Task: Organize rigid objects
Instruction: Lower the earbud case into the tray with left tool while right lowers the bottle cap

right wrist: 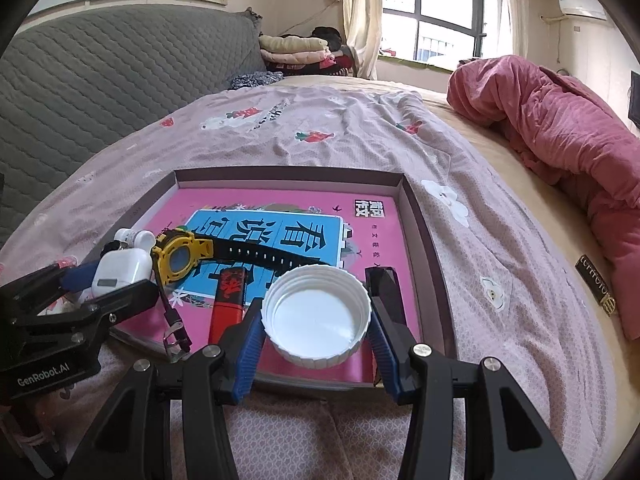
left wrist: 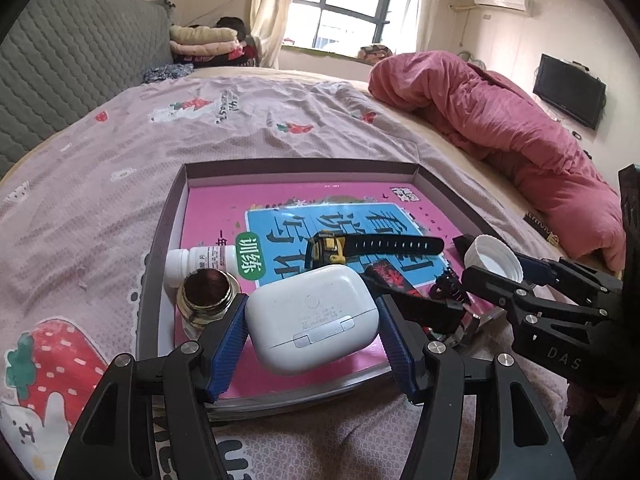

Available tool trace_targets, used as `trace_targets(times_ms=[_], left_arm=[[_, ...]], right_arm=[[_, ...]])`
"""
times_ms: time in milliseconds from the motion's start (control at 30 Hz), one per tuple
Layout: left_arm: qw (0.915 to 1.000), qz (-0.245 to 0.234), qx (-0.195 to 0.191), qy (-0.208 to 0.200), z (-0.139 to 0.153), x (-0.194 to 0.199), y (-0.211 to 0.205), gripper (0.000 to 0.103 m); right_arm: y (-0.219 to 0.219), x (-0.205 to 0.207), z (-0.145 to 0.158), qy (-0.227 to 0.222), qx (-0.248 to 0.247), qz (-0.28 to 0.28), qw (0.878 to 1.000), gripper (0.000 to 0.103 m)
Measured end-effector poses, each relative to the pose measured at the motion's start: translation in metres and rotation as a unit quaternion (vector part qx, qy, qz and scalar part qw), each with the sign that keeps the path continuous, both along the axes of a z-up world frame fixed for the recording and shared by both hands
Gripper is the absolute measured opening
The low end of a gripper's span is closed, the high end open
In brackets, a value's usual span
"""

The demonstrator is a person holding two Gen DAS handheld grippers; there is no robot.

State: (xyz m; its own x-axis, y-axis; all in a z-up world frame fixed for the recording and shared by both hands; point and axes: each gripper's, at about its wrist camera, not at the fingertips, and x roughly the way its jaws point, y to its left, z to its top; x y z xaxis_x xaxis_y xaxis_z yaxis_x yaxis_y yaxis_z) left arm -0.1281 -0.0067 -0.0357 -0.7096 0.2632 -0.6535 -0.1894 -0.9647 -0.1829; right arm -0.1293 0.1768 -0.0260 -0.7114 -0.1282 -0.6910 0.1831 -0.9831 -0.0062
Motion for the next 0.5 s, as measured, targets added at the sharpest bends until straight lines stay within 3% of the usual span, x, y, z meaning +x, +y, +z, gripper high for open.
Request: trace_targets(times_ms=[500], left_arm=[[0.9998, -0.009, -0.004, -0.019, -0.0075, -0.0027, 0.0050, 0.065]], right_arm=[[0.0071, 0.0002, 0.0011, -0.002, -0.003, -0.012, 1.000, 0.050]])
